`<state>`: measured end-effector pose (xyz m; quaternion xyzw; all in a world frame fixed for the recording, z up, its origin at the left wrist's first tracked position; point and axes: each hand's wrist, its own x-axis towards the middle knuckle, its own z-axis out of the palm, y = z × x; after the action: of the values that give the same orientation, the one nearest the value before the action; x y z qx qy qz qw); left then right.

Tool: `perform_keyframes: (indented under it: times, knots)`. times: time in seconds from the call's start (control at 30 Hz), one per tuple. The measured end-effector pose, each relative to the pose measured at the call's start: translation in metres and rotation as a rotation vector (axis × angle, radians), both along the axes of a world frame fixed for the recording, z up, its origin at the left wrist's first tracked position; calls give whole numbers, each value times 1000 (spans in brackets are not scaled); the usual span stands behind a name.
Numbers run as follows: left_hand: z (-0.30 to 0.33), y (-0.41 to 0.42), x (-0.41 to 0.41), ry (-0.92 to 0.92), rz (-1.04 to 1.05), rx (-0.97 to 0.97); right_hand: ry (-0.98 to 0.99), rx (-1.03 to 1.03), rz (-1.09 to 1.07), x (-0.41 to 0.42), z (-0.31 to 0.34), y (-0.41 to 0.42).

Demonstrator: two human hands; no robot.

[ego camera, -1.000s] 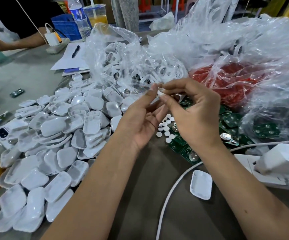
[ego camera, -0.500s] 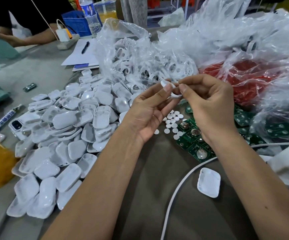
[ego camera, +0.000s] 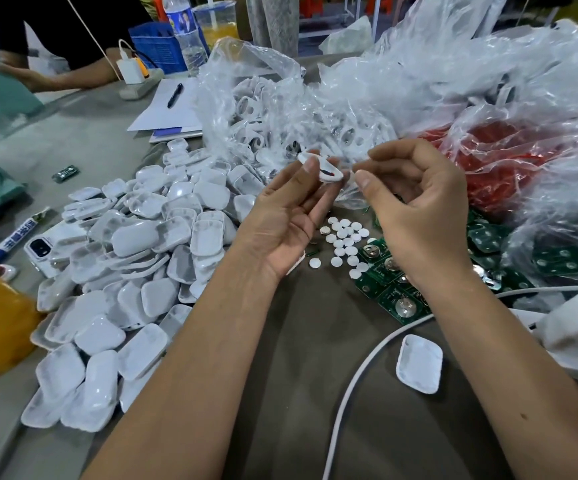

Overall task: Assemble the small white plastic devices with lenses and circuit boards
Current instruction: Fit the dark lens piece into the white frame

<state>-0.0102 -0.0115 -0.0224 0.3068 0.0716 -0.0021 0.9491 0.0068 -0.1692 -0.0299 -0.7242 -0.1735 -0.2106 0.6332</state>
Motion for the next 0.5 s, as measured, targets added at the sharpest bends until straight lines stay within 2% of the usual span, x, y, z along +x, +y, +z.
perform_keyframes:
  times: [0.07,0.17,0.23,0.37,0.5]
  knots:
    - [2,5,0,-2,32,-48,-15,-165,31,0,0,-1]
    - [4,13,-1,8,37,-111,3,-678,269,-3,-5,5]
    - [5,17,-2,27,14,-105,20,-888,372,-5,-9,10]
    - [8,22,-6,91,-35,17,-27,-918,401,-4,-8,10]
    - [10,23,-8,97,9,191,-37,-955,380,-4,-9,11]
